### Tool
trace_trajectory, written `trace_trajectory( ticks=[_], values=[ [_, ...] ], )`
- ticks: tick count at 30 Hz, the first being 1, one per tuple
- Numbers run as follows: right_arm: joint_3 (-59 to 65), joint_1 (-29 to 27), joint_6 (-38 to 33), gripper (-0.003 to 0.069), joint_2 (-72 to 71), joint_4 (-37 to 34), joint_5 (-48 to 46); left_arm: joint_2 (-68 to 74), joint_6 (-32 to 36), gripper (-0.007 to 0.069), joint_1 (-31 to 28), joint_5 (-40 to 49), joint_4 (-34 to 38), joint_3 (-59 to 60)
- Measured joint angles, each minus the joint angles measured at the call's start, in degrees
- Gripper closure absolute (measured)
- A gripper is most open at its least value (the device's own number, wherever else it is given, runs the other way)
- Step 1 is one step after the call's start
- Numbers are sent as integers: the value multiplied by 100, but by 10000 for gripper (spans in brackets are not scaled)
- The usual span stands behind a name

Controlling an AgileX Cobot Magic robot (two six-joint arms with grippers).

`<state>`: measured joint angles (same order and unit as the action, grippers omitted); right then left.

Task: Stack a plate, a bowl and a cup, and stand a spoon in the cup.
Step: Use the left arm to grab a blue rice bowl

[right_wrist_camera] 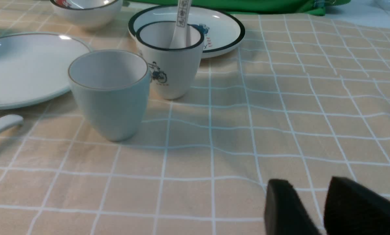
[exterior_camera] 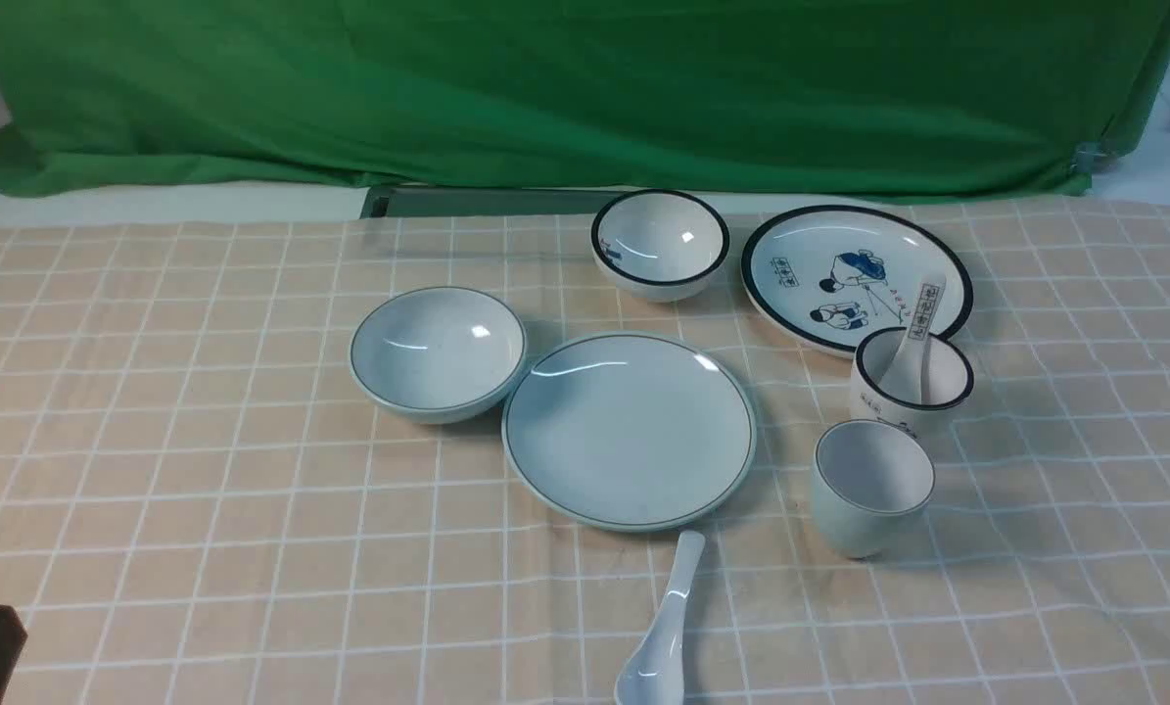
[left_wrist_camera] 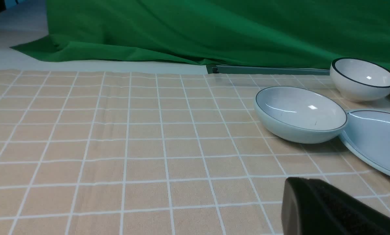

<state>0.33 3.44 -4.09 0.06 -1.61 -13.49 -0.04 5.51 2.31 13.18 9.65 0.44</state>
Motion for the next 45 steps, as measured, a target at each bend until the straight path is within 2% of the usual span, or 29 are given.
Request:
trace_trajectory(
  ticks=[20,22,26,27,28,30,33,37,40,41,43,45],
  values=[
    [0,0,0,421,0,0,0,0,-27,621,0,-17,50,0],
    [0,0,0,421,0,0,0,0,-233,621,0,-195,511,0],
    [0,0,0,421,0,0,0,0,-746,621,0,-1001,2549,0],
    [0,0,0,421,0,0,0,0,-755,621,0,-1041,2631,0],
    [0,0,0,421,0,0,0,0,-846,621,0,-1318,3071,0],
    [0,0,0,421,0,0,0,0,-914,621,0,-1484,3285,0],
    [0,0,0,421,0,0,0,33,-964,621,6,-1130,3428,-250],
    [0,0,0,421,0,0,0,920,-337,621,153,32,3036,-1461],
    [0,0,0,421,0,0,0,2166,803,621,238,971,2795,-2468],
    [0,0,0,421,0,0,0,2258,803,621,238,1038,2785,-2534],
    [0,0,0,421,0,0,0,3568,1755,621,244,1864,2674,-3333],
    [0,0,0,421,0,0,0,4366,2138,621,254,2209,2640,-3820]
  ],
)
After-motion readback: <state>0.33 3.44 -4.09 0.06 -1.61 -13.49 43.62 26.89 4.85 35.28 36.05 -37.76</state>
